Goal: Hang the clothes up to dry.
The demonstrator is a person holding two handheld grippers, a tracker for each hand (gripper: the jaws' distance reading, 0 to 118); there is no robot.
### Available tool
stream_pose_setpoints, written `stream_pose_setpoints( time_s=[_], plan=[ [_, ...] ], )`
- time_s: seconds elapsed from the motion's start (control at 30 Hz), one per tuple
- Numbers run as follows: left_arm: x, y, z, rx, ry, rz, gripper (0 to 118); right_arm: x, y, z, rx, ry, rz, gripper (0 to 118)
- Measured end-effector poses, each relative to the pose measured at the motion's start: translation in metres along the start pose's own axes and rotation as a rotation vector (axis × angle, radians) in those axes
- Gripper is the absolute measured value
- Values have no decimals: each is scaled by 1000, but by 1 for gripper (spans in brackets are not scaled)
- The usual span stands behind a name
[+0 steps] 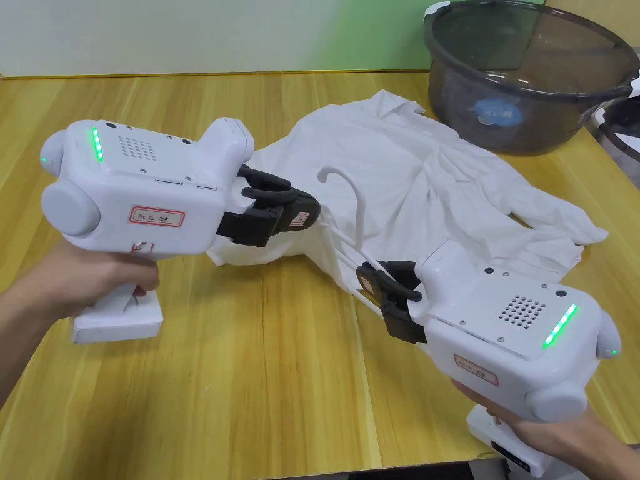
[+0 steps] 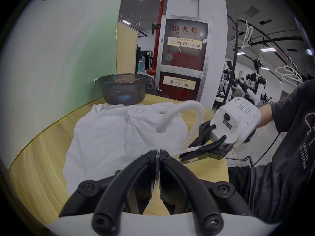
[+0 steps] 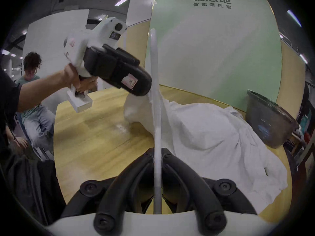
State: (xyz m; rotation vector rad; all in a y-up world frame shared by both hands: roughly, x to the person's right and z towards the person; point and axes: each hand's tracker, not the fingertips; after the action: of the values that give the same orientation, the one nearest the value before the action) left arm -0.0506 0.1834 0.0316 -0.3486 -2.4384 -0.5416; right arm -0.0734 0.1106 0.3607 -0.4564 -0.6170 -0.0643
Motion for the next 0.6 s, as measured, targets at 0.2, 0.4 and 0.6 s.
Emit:
stream_pose_setpoints(
  time_s=[0.2, 0.4, 0.6],
  plan=[
    [6, 10, 5, 52, -33, 9, 5, -5, 7, -9, 88, -19, -30, 6],
    [15, 31, 24, 153, -19, 0, 5, -19, 5, -2, 333, -104, -79, 6],
    [31, 59, 38, 191, -13, -69, 5, -41, 11, 2, 535, -250, -10, 6]
  ],
)
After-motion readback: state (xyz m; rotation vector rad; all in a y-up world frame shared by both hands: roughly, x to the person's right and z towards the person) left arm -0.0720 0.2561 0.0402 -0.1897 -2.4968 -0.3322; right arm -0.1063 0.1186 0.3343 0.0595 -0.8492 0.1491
